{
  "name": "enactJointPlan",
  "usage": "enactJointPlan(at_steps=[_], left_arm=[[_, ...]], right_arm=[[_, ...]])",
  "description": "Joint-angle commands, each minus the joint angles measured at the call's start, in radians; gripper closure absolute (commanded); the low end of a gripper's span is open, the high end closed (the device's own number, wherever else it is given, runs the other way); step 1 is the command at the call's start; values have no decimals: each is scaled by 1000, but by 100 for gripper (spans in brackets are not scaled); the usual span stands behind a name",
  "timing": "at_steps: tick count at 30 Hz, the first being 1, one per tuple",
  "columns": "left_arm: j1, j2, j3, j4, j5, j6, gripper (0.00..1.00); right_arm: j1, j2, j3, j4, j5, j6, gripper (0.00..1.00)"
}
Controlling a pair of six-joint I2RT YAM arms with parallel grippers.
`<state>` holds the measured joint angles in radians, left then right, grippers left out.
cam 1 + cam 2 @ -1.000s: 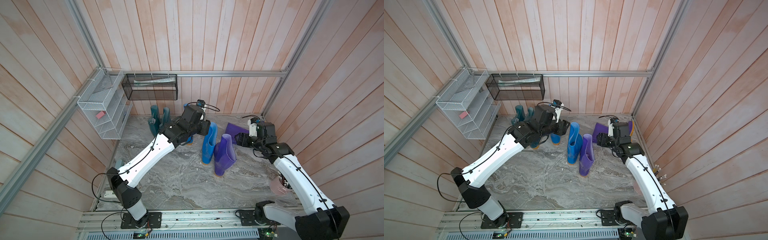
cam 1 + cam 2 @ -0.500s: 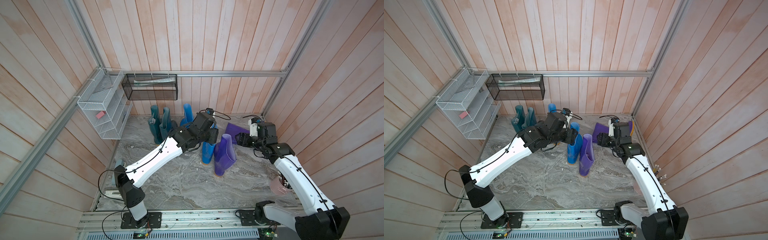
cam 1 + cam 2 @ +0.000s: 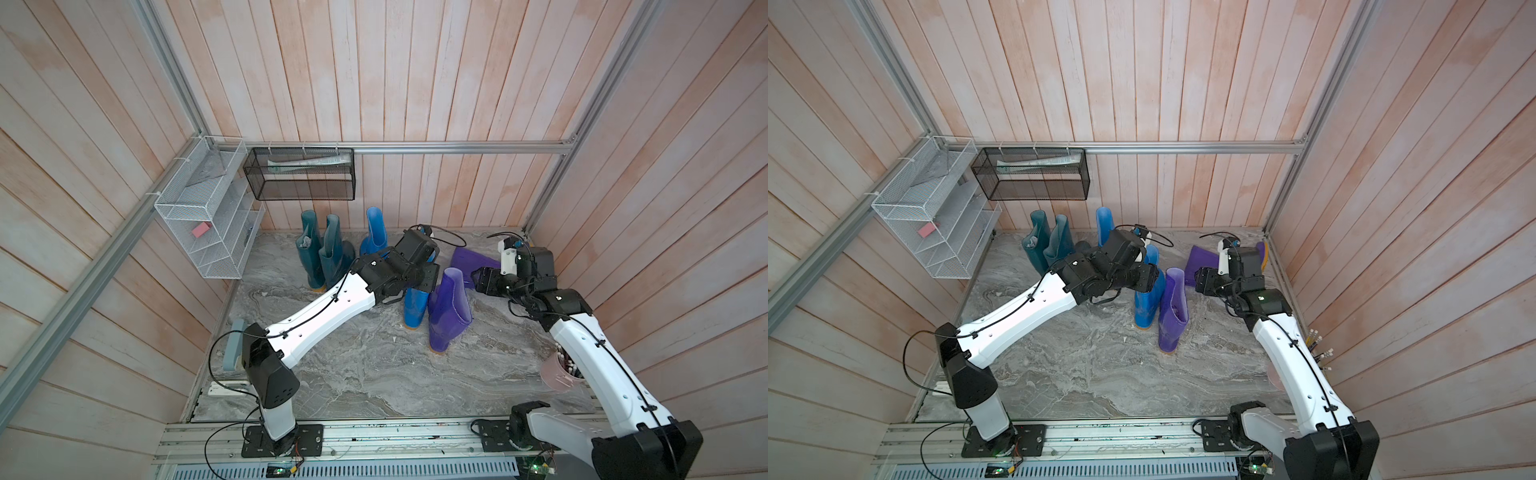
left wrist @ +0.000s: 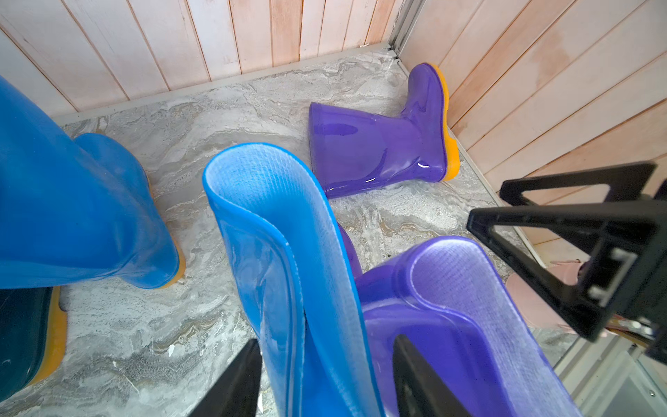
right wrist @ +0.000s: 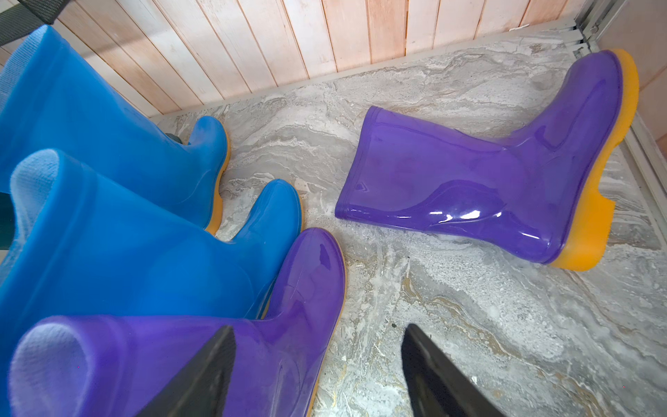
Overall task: Match and arrange rain boots in pairs
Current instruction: Pick up the rain boot at the center of the board.
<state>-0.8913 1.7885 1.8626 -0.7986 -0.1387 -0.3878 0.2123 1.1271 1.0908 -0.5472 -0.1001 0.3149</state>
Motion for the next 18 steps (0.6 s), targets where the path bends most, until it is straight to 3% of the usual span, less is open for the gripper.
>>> enactJointPlan(at_steps=[1, 5, 9, 18], left_arm=[[-4, 27, 16, 13, -1, 14, 40], [-3, 44, 16, 25, -12, 16, 42], [-4, 58, 15, 32, -34, 19, 50], [-1, 85, 17, 54, -102, 36, 95]], right_arm=[[-5, -17, -12, -9, -4, 5, 25], [-5, -21, -15, -9, 3, 6, 25], [-5, -23, -19, -9, 3, 3, 25], [-8, -36, -28, -6, 5, 3, 25]])
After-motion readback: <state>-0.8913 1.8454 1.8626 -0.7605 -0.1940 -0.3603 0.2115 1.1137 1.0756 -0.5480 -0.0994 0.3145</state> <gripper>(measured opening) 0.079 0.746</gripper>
